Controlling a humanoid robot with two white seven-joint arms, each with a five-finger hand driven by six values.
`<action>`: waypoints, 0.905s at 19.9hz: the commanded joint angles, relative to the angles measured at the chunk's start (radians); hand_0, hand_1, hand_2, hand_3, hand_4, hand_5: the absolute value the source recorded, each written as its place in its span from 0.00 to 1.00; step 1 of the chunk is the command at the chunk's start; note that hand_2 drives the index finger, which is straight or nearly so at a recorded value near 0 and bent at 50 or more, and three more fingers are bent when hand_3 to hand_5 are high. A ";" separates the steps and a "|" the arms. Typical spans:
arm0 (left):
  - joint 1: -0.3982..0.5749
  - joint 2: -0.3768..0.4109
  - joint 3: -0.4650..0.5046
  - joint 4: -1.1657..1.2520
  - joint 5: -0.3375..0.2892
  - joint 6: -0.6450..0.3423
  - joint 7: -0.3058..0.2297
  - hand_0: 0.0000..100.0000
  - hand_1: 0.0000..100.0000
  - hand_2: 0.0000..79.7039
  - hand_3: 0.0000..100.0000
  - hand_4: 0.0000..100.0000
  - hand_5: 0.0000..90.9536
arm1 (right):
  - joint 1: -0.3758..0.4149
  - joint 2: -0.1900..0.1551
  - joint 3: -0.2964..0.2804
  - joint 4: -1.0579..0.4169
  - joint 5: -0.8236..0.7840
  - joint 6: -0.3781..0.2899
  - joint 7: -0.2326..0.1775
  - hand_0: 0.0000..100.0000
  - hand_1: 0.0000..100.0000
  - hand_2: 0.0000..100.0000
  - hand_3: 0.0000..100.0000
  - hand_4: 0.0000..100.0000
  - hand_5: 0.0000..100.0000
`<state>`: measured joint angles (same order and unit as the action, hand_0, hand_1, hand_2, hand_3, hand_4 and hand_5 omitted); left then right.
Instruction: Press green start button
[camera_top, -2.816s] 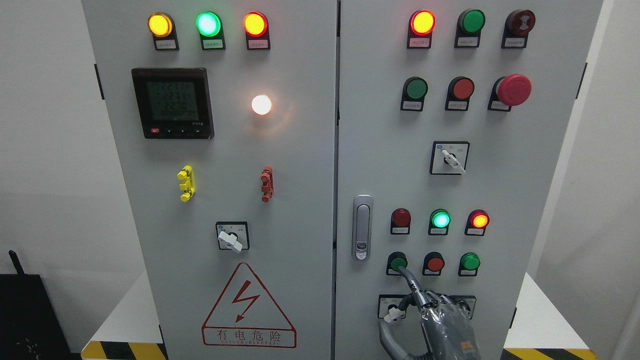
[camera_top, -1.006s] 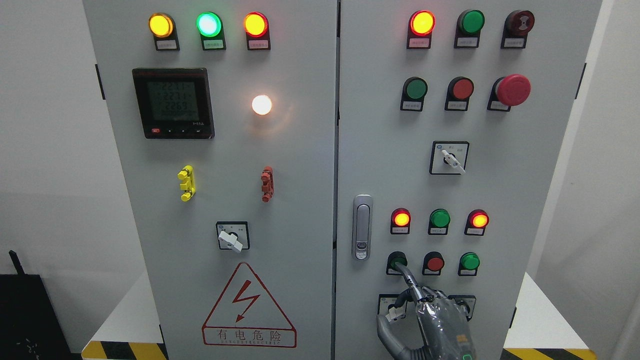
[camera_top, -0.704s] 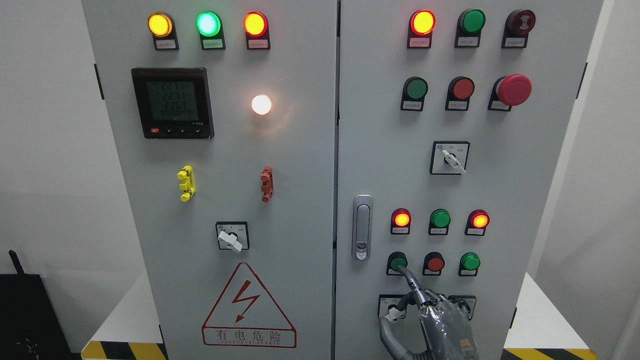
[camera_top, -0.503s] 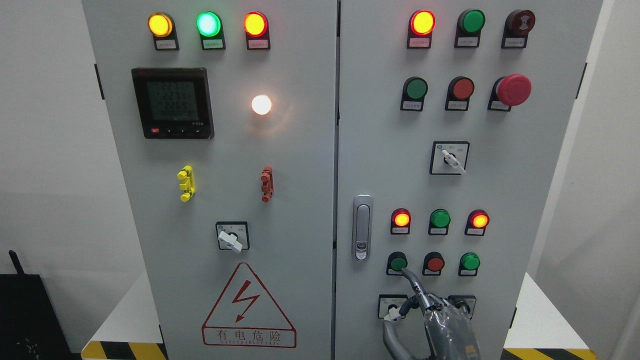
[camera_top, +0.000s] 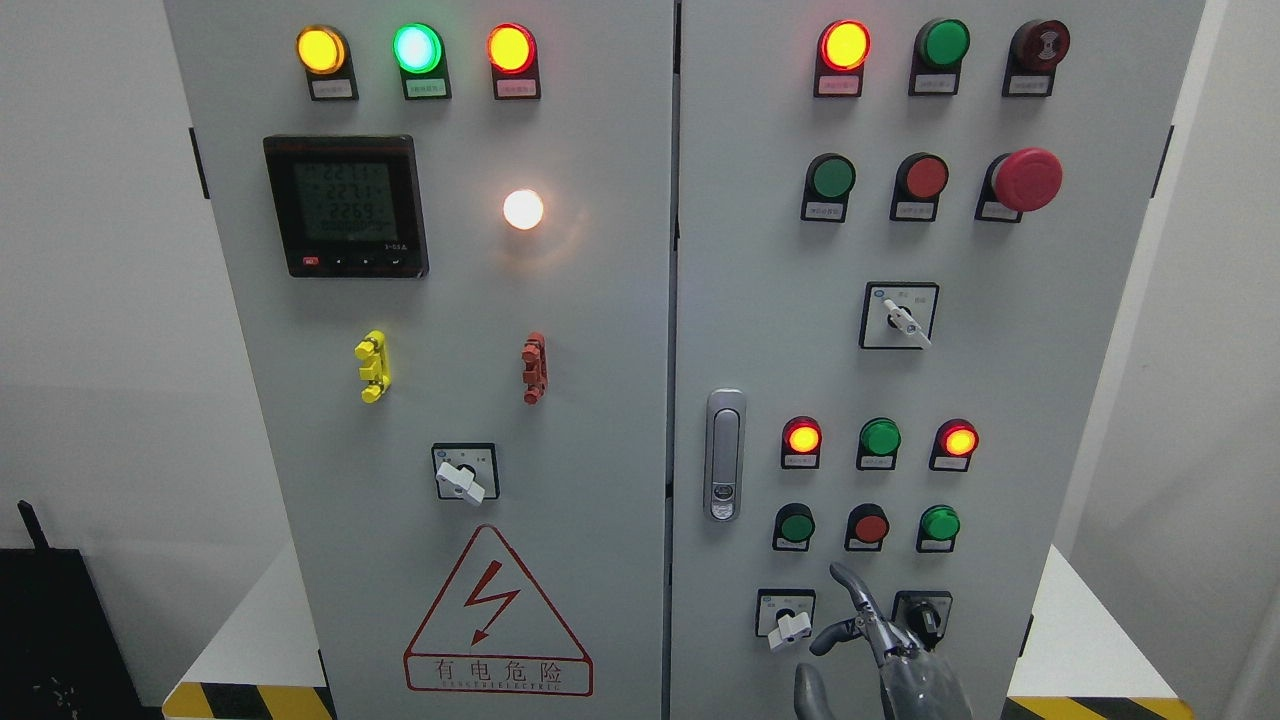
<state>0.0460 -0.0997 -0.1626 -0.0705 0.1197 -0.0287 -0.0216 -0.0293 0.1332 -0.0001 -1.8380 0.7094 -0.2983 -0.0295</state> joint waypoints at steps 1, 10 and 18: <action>0.000 0.000 0.000 0.000 0.000 0.000 0.000 0.12 0.56 0.00 0.00 0.00 0.00 | 0.043 -0.001 0.029 -0.072 -0.142 0.005 -0.001 0.72 0.33 0.00 0.44 0.38 0.18; 0.000 0.000 0.000 0.000 0.000 0.000 0.000 0.12 0.56 0.00 0.00 0.00 0.00 | 0.104 -0.004 0.100 -0.101 -0.392 0.059 0.000 0.57 0.21 0.00 0.17 0.11 0.00; 0.000 0.000 0.000 0.000 0.000 0.000 0.000 0.12 0.56 0.00 0.00 0.00 0.00 | 0.121 -0.006 0.124 -0.104 -0.524 0.068 0.046 0.35 0.15 0.00 0.01 0.00 0.00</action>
<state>0.0460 -0.0997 -0.1626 -0.0705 0.1197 -0.0287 -0.0216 0.0714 0.1296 0.0768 -1.9151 0.2794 -0.2315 -0.0062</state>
